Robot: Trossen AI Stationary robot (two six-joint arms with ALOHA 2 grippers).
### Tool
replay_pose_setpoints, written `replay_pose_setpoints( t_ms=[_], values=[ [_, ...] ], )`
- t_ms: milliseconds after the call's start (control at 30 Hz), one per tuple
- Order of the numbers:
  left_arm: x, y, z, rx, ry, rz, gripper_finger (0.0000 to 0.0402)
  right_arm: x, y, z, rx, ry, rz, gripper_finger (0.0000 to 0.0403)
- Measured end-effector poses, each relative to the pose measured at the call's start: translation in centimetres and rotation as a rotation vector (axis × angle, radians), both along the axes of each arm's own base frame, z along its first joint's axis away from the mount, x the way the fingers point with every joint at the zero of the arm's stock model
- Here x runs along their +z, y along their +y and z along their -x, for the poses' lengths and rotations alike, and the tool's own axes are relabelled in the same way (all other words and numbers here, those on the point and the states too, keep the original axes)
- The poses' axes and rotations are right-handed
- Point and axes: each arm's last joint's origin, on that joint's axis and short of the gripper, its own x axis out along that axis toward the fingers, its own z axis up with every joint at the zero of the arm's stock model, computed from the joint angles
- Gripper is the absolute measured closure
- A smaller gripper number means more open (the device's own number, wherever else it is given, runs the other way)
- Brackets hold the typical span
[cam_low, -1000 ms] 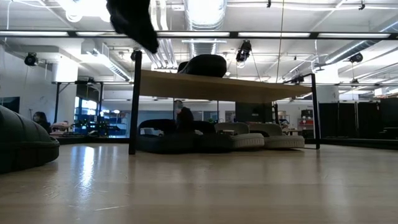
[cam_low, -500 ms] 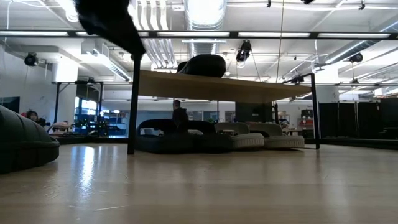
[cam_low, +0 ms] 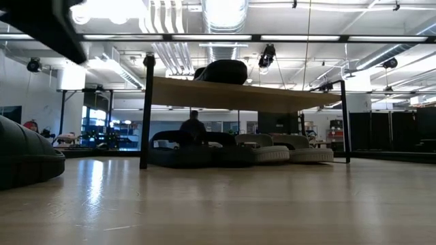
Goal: Pick and place slides into the shelf
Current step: Put the black slide on the shelf
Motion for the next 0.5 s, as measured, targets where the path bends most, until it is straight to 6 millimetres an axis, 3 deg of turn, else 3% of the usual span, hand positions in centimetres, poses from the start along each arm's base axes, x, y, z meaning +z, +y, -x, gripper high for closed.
replay_pose_setpoints(
  t_ms=[133,333,500],
  values=[
    [0.5,-1.5,2.7,-0.003,0.012,0.007,0.0400,-0.8,0.7,-1.8,0.065,0.049,0.144,0.0392],
    [-0.7,-4.5,5.2,-0.002,0.037,0.104,0.0397,-1.5,1.6,-3.5,0.096,0.142,0.263,0.0392],
    [-0.1,-6.5,5.8,0.017,0.028,0.200,0.0346,-1.7,2.0,-3.9,0.103,0.227,0.315,0.0390]
  ],
)
